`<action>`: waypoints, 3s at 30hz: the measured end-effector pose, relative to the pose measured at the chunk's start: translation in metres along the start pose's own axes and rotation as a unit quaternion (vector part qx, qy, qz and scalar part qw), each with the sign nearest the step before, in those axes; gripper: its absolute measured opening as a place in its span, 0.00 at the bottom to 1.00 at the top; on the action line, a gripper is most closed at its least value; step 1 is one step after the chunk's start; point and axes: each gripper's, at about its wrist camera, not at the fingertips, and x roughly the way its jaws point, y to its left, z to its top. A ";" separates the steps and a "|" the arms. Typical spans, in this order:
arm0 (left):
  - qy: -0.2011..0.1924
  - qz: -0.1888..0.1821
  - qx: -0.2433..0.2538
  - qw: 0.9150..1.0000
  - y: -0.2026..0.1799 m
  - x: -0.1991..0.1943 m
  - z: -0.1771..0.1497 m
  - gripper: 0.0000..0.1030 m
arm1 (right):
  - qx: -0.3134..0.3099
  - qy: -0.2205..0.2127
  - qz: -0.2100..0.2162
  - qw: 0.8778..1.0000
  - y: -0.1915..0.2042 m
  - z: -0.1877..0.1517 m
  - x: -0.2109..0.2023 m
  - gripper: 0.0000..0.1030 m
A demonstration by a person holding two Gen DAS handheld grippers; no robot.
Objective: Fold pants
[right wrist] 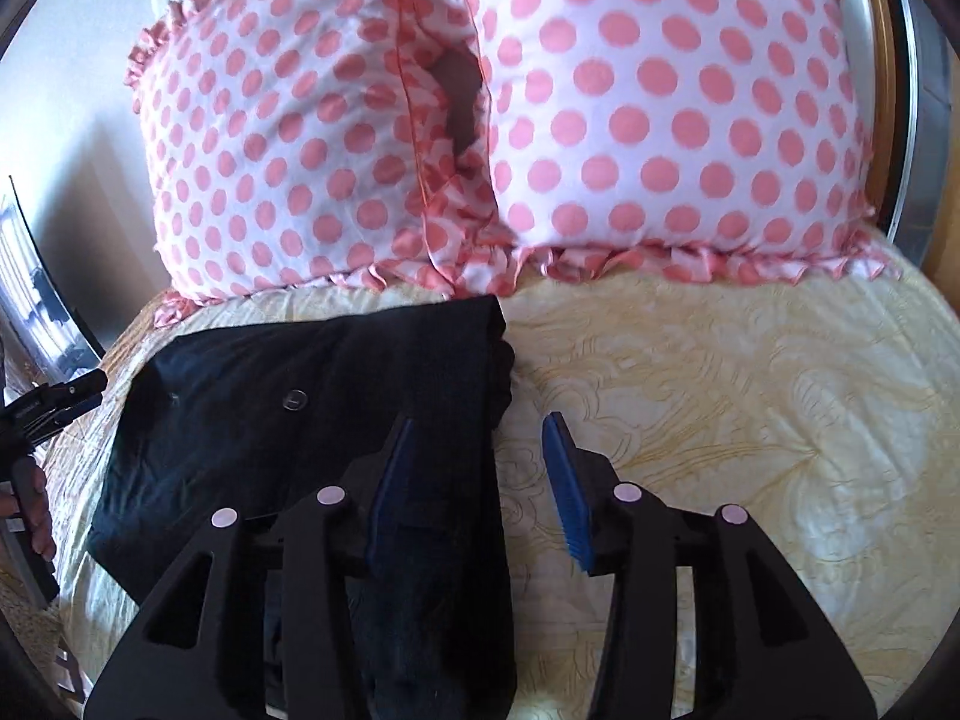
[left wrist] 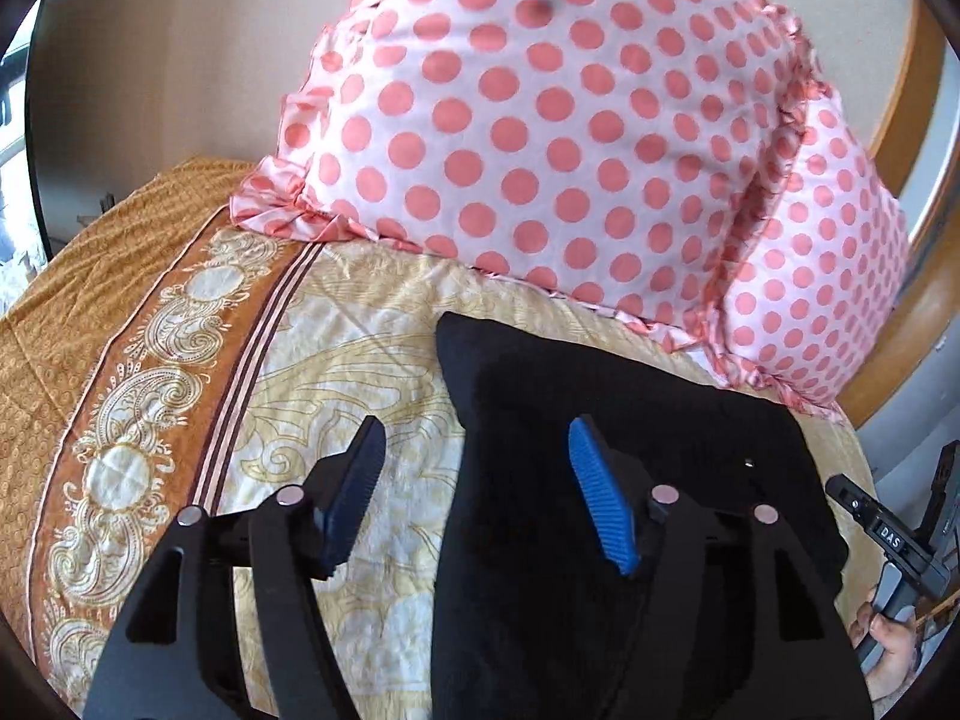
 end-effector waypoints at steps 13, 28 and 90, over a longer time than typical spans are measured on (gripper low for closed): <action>0.088 -0.036 0.093 0.991 -0.066 0.010 -0.097 0.77 | -0.086 0.101 0.040 0.990 0.060 -0.055 0.013 0.56; -0.015 0.068 0.102 0.992 -0.041 -0.088 -0.185 0.98 | -0.064 -0.061 0.001 0.996 0.088 -0.155 -0.077 0.99; -0.060 0.121 0.132 0.982 -0.060 -0.078 -0.218 0.98 | -0.060 -0.059 -0.058 0.995 0.097 -0.196 -0.062 0.99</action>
